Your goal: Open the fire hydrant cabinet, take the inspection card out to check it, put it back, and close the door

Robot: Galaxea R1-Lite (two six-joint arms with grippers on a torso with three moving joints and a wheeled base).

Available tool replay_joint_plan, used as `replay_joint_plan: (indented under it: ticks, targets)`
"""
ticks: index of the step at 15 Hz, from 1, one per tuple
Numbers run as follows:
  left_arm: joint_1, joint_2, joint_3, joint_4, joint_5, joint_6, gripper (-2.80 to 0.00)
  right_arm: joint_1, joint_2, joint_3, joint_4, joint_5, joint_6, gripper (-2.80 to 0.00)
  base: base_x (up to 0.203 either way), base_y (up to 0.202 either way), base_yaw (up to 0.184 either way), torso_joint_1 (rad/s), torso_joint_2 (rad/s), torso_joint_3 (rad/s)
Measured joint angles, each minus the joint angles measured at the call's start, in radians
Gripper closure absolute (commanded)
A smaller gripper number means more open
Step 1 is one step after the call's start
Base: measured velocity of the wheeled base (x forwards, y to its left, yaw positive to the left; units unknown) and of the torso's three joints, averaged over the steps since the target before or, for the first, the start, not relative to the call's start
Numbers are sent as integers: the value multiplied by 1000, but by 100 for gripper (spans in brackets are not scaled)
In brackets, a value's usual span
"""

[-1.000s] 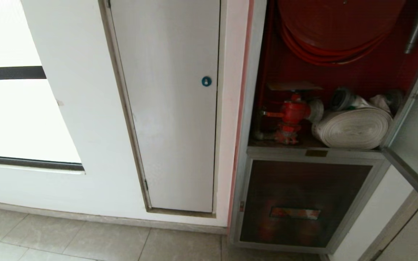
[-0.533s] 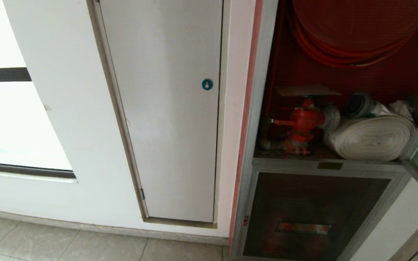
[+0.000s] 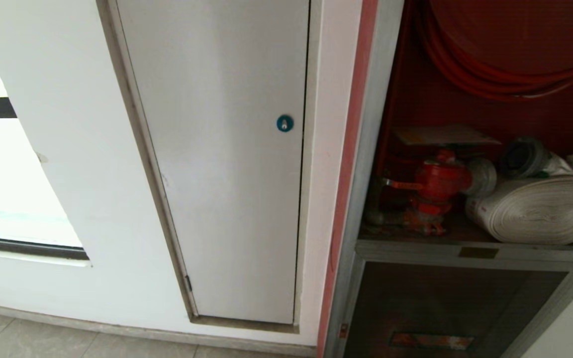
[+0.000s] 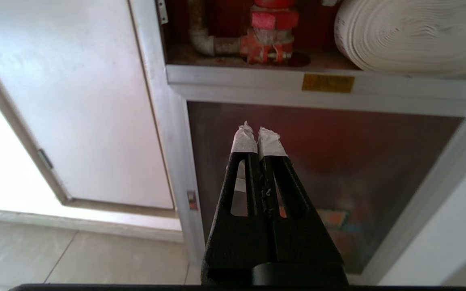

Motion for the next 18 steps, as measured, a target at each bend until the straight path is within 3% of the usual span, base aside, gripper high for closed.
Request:
replay_joint_plan:
  ticks: [11,18]
  targets:
    - [0,0,0,0,0,1,0,0,0,0,-1,0,0,0,195,0,0,1,2,2]
    - [0,0,0,-1,0,0,0,0,0,0,0,0,0,0,17,0,0,3,1,0]
